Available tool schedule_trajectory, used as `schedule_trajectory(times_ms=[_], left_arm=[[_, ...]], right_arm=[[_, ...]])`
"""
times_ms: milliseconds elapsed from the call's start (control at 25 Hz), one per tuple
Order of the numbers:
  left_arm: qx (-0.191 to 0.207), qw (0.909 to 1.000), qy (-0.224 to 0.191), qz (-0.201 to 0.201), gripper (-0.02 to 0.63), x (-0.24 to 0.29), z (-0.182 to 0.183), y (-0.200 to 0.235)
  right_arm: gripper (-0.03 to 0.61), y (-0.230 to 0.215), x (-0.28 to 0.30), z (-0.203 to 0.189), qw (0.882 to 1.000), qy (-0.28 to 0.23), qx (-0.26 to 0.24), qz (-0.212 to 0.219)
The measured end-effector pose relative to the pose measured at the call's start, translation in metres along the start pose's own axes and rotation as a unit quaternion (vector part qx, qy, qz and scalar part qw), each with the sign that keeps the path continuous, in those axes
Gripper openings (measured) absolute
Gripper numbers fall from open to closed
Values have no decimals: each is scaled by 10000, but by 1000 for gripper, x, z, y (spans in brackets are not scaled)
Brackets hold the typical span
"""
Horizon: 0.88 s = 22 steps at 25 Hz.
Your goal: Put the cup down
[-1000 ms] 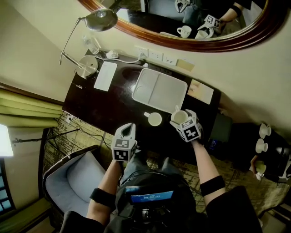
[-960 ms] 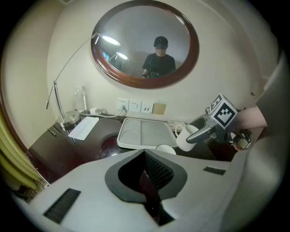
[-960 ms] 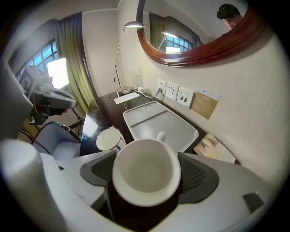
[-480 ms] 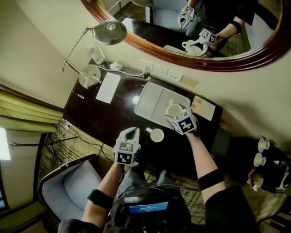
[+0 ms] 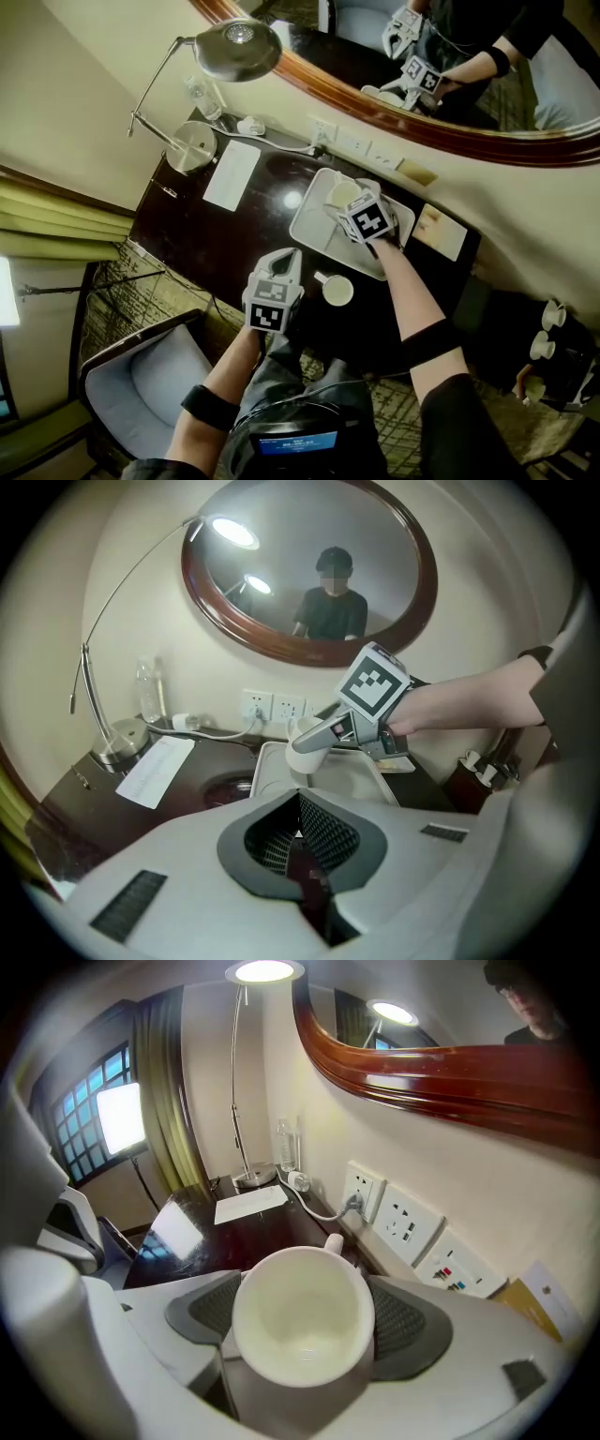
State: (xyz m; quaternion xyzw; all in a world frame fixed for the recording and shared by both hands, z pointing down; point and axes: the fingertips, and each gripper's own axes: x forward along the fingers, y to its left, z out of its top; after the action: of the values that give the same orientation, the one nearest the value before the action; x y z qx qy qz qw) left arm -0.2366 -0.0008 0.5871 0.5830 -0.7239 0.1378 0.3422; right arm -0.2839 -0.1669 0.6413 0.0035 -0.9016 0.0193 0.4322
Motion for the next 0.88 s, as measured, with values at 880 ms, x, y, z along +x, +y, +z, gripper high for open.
schedule_trajectory(times_ms=[880], left_arm=[[-422,9990,-95,90,1,10,-3,22]], right_arm=[[457,-5,56,17,9994,84,-329,24]])
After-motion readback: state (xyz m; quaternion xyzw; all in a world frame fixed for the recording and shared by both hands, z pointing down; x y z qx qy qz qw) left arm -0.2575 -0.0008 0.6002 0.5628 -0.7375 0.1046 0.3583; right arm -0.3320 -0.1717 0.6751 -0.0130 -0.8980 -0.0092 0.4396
